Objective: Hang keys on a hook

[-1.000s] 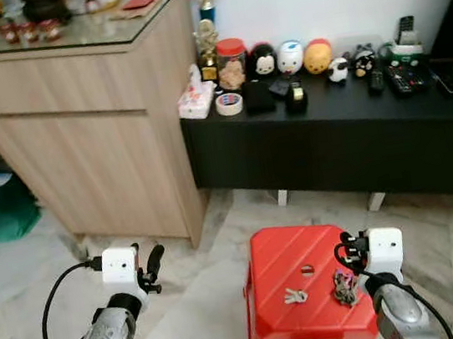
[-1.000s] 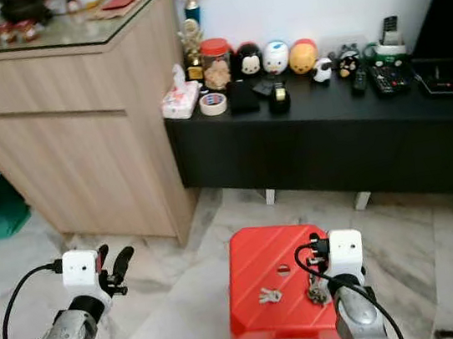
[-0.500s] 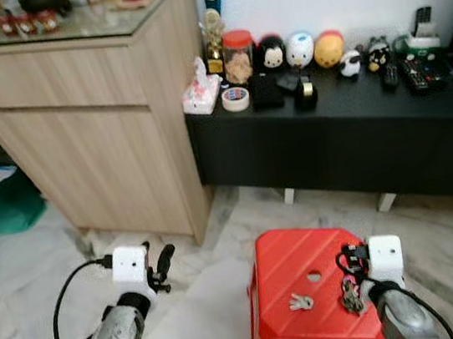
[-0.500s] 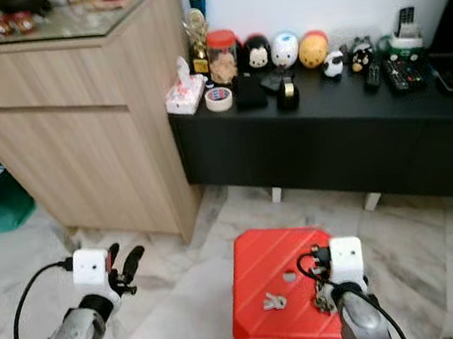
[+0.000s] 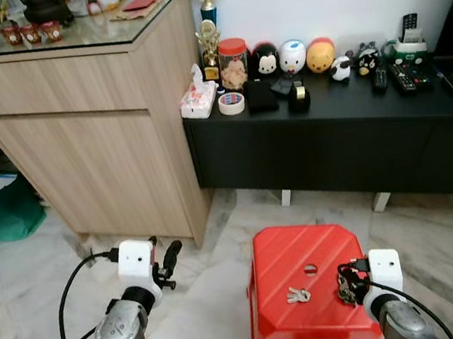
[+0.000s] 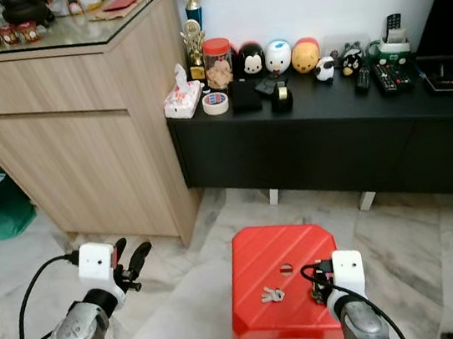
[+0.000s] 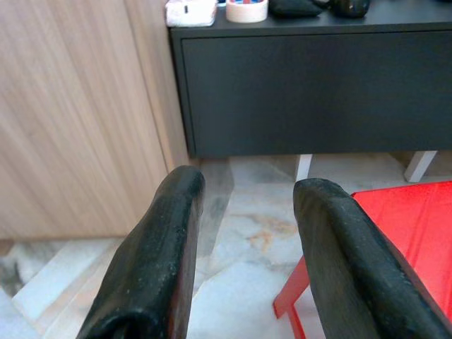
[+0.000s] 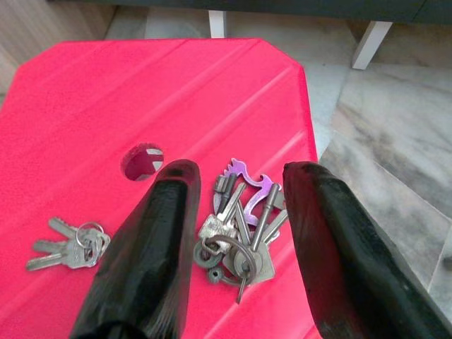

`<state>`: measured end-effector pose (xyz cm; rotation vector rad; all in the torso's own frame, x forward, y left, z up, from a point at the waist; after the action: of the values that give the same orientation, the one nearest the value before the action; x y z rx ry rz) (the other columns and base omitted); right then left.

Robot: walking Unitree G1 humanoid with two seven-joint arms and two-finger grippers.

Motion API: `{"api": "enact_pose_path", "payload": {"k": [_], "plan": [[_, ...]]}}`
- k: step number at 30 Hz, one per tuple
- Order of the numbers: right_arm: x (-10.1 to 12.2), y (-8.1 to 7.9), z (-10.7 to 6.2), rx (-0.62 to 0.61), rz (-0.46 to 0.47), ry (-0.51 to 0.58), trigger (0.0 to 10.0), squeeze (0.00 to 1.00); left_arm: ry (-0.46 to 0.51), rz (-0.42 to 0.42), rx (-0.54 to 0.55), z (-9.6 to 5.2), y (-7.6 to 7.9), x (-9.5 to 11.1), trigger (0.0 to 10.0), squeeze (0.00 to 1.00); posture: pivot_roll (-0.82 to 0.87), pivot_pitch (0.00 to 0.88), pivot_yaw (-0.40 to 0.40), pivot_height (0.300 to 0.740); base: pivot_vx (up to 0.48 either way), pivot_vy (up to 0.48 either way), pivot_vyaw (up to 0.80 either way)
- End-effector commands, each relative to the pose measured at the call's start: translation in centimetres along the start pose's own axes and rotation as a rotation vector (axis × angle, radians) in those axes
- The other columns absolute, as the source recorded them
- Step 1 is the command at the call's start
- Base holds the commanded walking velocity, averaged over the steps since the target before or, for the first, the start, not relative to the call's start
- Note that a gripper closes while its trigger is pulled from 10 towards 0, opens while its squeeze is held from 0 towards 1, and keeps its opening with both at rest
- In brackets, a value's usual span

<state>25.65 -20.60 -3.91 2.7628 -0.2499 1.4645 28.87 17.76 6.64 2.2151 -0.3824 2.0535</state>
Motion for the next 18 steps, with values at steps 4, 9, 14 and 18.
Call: {"api": "enact_pose_path", "payload": {"k": [4, 9, 14, 18], "plan": [[0.4, 0.8, 0.3, -0.026, 0.032, -0.029, 10.0, 0.0, -0.003, 0.012, -0.034, 0.7, 0.6, 0.4, 10.0, 0.0, 0.05, 0.0, 0.021, 0.652, 0.0, 0.0, 0.0], [0.9, 1.3, 0.5, -0.034, 0.039, -0.029, 10.0, 0.0, 0.006, -0.005, -0.022, 1.0, 0.8, 0.8, 10.0, 0.0, 0.07, 0.0, 0.002, 0.652, 0.0, 0.0, 0.0], [2.0, 0.9, 0.6, -0.015, 0.044, 0.04, 10.0, 0.0, 0.003, -0.021, 0.008, 0.9, 0.5, 0.5, 10.0, 0.0, 0.06, 0.0, -0.009, 0.652, 0.0, 0.0, 0.0], [2.8, 1.1, 0.5, -0.015, 0.024, 0.104, 10.0, 0.0, 0.0, -0.041, 0.041, 0.1, 0.4, 0.1, 10.0, 0.0, 0.07, 0.0, -0.026, 0.632, 0.0, 0.0, 0.0]]}}
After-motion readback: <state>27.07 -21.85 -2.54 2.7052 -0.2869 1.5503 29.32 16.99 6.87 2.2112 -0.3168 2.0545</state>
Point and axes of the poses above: a point about 5 cm out from each wrist's last joint towards the gripper, its own z axis pointing out of the wrist towards the gripper, its own x axis along the axis of the wrist's last joint, y = z × x, the point moved 1 cm from there along z, pointing out of the wrist towards the gripper, and after that the axes turned 2 degrees about z, right-handed, at the moved point
